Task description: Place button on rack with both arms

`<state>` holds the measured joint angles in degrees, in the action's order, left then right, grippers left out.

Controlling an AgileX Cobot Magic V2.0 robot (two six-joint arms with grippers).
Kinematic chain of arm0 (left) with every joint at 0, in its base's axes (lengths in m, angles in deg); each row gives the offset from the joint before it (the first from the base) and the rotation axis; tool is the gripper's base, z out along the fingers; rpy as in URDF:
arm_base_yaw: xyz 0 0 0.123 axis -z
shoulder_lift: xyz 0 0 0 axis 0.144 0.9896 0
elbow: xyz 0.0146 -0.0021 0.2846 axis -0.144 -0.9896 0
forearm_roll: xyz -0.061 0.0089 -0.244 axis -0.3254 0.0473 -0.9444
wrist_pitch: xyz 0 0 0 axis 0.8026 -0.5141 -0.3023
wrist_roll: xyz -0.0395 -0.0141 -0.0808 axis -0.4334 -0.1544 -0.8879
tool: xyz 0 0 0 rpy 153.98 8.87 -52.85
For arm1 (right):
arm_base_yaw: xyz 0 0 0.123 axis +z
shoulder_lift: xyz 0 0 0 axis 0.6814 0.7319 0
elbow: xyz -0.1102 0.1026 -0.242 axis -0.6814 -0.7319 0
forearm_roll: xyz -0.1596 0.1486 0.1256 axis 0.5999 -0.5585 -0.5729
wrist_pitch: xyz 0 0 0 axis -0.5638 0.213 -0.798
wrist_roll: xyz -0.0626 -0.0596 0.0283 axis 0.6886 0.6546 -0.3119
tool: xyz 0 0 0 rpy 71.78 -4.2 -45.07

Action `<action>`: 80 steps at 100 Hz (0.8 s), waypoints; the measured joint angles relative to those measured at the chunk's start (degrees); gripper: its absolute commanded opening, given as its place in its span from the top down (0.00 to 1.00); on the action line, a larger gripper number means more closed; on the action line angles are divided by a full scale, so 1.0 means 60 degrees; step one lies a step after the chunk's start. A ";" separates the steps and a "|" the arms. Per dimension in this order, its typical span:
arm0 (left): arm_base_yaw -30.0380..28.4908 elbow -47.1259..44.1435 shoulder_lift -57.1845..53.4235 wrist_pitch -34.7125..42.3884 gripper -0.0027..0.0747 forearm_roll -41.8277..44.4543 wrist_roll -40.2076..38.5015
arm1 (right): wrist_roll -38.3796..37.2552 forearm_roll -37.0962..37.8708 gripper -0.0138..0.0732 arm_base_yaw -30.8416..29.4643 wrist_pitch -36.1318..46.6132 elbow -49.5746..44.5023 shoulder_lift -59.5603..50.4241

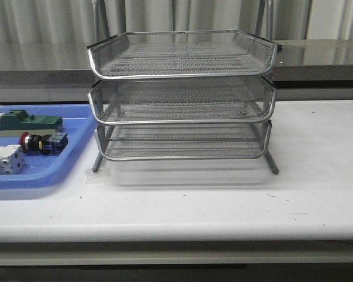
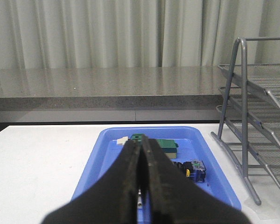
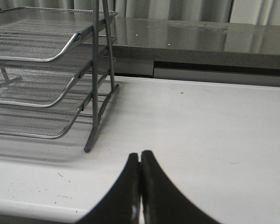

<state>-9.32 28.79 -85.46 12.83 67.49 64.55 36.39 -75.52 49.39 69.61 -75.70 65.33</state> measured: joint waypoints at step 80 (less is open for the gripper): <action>0.0000 0.0000 0.0000 0.0000 0.99 0.0000 0.0000 | 0.0151 0.0468 0.91 0.0000 0.0754 0.0000 0.0000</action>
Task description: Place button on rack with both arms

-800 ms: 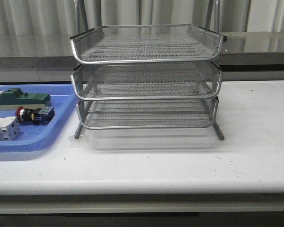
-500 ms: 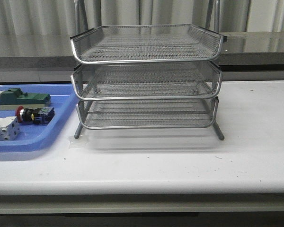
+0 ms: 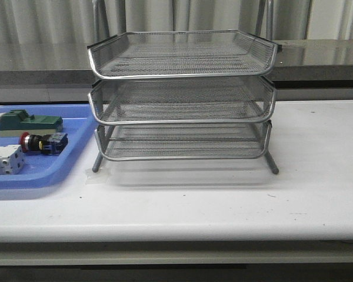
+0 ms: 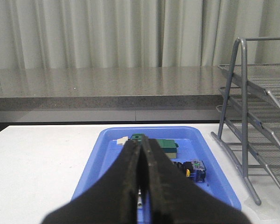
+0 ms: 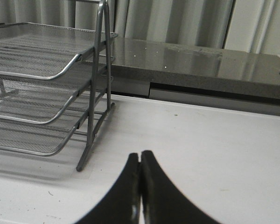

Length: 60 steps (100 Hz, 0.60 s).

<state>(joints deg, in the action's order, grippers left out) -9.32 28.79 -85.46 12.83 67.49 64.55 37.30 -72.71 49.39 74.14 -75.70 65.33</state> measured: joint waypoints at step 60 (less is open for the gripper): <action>0.0000 0.0000 0.0000 0.0000 0.99 0.0000 0.0000 | 0.0000 -0.0241 0.91 0.0000 0.0640 0.0551 0.0000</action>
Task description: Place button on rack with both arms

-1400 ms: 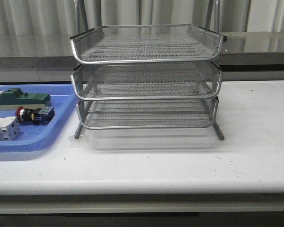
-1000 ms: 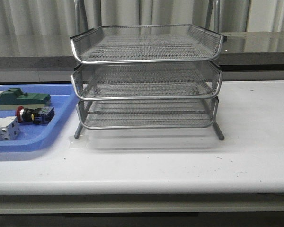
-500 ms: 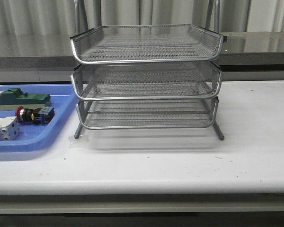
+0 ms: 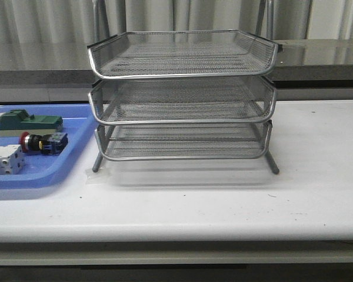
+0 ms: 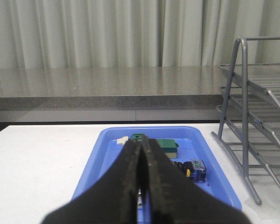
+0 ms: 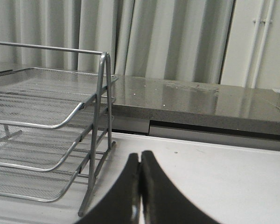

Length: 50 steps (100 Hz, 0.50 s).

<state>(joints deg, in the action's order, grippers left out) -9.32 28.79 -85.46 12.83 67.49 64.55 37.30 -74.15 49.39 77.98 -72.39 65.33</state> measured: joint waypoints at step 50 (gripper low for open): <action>0.0000 0.0000 0.0000 0.0000 0.99 0.0000 0.0000 | 0.0000 -0.1567 0.91 0.0000 -0.4458 0.3736 0.3010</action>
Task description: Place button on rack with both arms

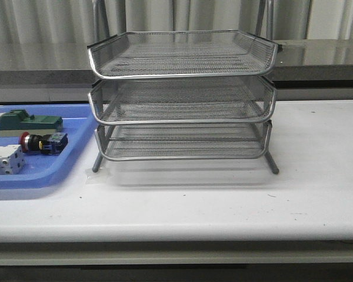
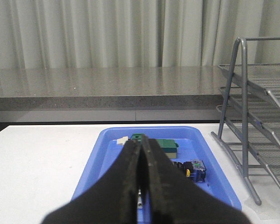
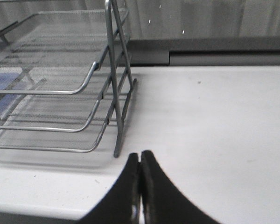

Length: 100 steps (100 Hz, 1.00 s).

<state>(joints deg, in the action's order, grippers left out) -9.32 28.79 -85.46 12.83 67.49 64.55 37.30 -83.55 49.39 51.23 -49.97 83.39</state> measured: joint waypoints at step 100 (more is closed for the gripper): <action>0.0000 0.0000 0.0000 0.0000 0.99 0.0000 0.0000 | -0.0067 -0.5049 0.41 0.0000 0.0567 0.1433 0.7293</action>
<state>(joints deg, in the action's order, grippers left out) -9.32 28.79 -85.46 12.83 67.49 64.55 36.90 -113.85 49.39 54.63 -41.38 127.15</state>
